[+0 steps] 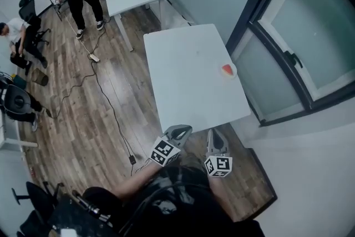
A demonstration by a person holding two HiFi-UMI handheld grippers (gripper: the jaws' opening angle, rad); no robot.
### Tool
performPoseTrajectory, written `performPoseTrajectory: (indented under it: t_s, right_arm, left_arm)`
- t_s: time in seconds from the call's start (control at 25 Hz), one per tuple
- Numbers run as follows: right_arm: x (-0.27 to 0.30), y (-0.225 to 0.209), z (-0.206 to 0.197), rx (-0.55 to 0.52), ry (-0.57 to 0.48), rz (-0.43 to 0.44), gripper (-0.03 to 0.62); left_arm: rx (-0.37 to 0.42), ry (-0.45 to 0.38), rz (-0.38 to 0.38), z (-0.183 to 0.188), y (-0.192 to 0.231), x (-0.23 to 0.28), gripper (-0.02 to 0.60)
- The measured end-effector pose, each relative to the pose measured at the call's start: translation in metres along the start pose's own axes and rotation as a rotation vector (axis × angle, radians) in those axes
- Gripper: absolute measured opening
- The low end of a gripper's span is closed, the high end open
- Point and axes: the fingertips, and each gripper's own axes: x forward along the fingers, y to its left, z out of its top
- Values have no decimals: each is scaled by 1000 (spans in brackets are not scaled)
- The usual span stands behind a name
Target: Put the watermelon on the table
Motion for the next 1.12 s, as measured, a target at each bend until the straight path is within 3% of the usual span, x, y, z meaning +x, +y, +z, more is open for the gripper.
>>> performPoseTrajectory:
  t_s: [0.28,0.48,0.68,0.8,1.0,1.12]
  right_arm:
    - [-37,20,8,-22,26,103,11]
    - [-76,16,-5,20,11,80,11]
    - [-96,1,-22,58,6,81,11]
    - [-100,1,-27,92,2,75,11]
    - [-101,24,-1,57,-48,115,11]
    - [-98,44,13,64,-68,136,11]
  left_arm:
    - [-13,20,58,-6,-37,-16,5]
    - [-24,63,64,-29,-77,-22,3]
    - [57,49,78,-36,-105,-32,3]
    - [50,41,60,-42,-113,-38,3]
    - [72,34,16,-28,-111,-36,3]
    - [33,26,6,-13,-101,-46,3]
